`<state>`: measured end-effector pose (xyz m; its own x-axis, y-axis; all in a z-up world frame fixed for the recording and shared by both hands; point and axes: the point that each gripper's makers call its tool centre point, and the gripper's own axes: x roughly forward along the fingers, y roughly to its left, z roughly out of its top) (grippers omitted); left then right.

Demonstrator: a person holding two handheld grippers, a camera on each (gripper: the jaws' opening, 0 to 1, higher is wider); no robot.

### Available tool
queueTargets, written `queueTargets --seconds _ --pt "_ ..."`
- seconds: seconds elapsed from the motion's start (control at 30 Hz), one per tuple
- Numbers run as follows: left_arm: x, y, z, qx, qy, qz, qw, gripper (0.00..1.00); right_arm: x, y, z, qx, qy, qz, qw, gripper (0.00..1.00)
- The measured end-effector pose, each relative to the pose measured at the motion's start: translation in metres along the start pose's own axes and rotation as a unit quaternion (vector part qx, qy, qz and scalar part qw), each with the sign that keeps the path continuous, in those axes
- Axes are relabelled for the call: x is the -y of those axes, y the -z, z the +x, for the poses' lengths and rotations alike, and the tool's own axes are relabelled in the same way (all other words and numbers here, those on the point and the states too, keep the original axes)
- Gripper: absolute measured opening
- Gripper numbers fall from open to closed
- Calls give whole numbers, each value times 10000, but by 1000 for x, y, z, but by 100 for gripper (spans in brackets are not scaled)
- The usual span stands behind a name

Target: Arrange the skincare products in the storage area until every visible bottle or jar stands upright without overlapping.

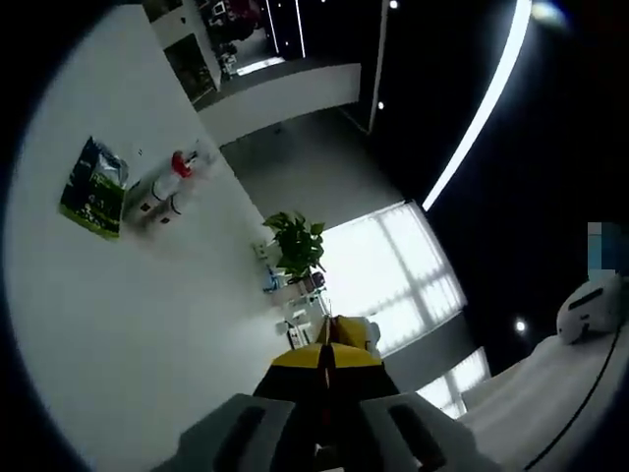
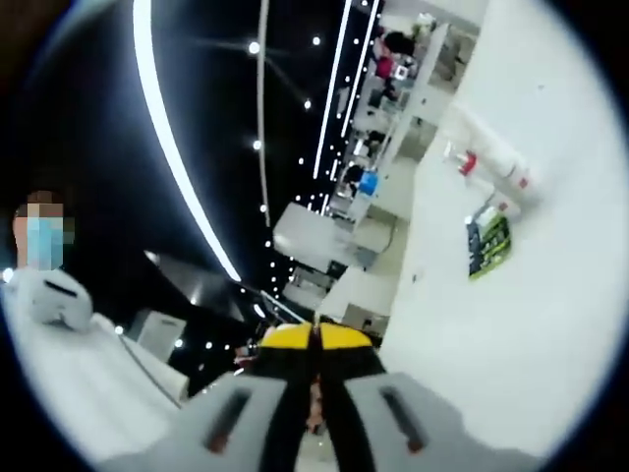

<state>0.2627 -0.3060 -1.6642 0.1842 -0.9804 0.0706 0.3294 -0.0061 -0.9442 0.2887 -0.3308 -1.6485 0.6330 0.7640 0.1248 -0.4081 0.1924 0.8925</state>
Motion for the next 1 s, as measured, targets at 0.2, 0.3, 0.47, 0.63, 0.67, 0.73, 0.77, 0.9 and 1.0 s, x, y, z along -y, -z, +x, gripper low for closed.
queueTargets --seconds 0.2,0.3,0.47,0.63,0.67,0.73,0.77,0.9,1.0 --pt "-1 -1 -3 54 38 -7 10000 3 -2 1 6 -267 -118 61 9996 0" --pt "0 -5 -1 70 80 -85 9999 3 -3 10 10 -532 -84 37 9985 0" --pt "4 -13 -4 170 149 22 9997 0 -5 8 14 -332 -127 -214 9991 2" --pt "4 -41 -9 904 301 -341 9949 0 -2 13 17 -502 -69 -201 9985 6" --pt "3 -41 -10 864 306 -305 9953 0 -5 16 16 -594 -127 -252 9978 1" --pt "1 -38 -8 772 241 -284 9963 0 -5 16 14 -573 -78 -258 9980 1" --pt "1 -37 -8 755 251 -285 9964 0 -5 16 14 -587 -70 -258 9979 0" --pt "-4 -30 -3 680 226 -380 9967 3 3 12 8 -489 38 -150 9987 0" --pt "-9 -24 0 513 145 -356 9979 5 5 3 4 -331 85 -67 9994 0"
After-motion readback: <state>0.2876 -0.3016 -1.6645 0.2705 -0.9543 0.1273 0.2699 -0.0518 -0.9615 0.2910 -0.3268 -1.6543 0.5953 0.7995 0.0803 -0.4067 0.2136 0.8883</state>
